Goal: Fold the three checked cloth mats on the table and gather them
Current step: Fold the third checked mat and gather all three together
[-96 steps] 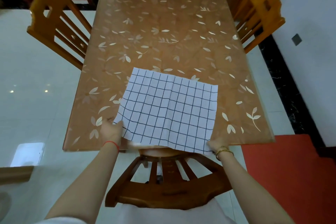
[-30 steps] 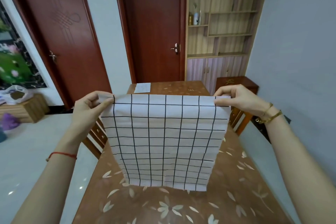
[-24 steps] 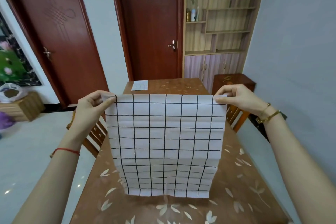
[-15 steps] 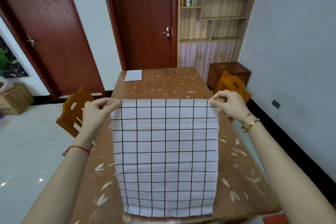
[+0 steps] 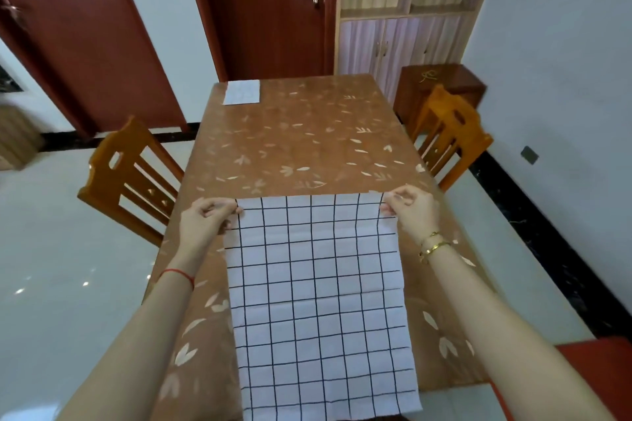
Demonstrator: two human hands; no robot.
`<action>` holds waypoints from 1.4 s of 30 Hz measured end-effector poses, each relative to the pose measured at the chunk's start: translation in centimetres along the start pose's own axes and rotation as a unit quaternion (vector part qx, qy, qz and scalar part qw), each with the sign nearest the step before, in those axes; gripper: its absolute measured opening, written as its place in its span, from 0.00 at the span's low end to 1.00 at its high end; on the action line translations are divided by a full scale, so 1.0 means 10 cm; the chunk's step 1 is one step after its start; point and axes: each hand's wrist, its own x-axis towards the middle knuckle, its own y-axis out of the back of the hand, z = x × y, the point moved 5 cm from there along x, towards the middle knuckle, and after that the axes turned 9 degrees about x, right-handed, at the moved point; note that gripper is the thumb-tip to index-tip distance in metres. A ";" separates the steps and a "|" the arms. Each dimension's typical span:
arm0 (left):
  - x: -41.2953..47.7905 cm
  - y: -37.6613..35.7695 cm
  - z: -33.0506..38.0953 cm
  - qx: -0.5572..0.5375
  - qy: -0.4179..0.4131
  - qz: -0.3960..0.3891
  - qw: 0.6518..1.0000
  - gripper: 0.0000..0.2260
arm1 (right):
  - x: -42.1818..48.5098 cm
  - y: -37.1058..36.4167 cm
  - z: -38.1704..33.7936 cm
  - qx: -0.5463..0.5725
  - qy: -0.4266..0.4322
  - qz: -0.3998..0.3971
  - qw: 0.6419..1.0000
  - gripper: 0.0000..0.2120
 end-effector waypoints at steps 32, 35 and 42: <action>-1.06 -0.38 -2.20 0.083 0.293 -0.047 0.951 0.08 | -1.33 0.11 1.97 -0.099 -0.250 -0.050 0.962 0.06; -1.17 -0.39 -2.40 0.116 0.312 -0.065 0.941 0.06 | -1.49 0.13 2.01 -0.166 -0.200 -0.044 0.965 0.06; -1.30 -0.45 -2.36 0.195 0.314 -0.087 0.925 0.05 | -1.71 0.15 2.22 -0.240 -0.191 -0.044 0.951 0.09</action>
